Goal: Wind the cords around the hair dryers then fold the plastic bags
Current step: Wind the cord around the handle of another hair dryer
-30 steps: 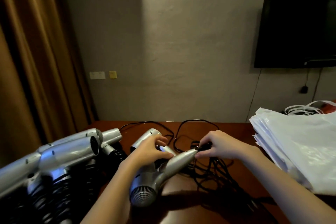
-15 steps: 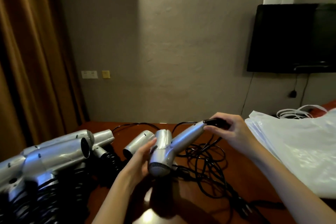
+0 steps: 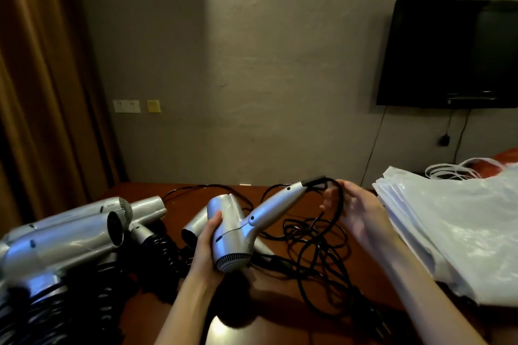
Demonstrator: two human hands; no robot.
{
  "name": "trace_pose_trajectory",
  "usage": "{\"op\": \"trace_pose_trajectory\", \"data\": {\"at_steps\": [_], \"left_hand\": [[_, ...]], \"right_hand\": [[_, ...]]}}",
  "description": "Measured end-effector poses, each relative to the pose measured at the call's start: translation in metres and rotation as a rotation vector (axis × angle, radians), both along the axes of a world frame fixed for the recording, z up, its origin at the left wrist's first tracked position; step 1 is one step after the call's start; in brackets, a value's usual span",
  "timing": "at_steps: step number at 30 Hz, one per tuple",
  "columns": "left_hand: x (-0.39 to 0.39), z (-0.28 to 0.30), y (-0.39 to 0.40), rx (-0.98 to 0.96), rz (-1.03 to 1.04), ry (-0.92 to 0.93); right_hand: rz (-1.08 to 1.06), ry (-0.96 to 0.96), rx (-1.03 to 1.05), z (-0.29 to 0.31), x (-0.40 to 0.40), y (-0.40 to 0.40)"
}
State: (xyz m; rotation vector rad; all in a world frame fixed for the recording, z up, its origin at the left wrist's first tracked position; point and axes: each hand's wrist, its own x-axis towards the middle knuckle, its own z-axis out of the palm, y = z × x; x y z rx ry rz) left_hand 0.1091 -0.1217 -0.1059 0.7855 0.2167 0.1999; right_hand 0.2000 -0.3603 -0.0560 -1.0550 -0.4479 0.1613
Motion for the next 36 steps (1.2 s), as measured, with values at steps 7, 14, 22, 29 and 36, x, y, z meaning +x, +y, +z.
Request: {"op": "trace_pose_trajectory", "data": {"at_steps": [7,14,22,29,36], "left_hand": [[-0.002,-0.004,0.003,-0.031,0.08,-0.064],[-0.01,-0.005,0.001,0.07,0.025,-0.012],[-0.019,-0.007,0.011,0.178,-0.122,0.002],[-0.024,-0.002,0.008,0.437,-0.17,0.051],[-0.02,-0.007,0.004,0.751,-0.101,-0.002]], "right_hand": [[0.453,0.228,0.408,-0.03,-0.015,0.019],[0.744,0.099,0.019,-0.046,-0.032,0.015],[0.471,-0.174,-0.839,-0.028,-0.036,-0.003],[0.19,-0.499,-1.043,-0.028,-0.024,-0.021],[0.075,-0.513,-1.127,-0.006,-0.024,-0.037]]}}
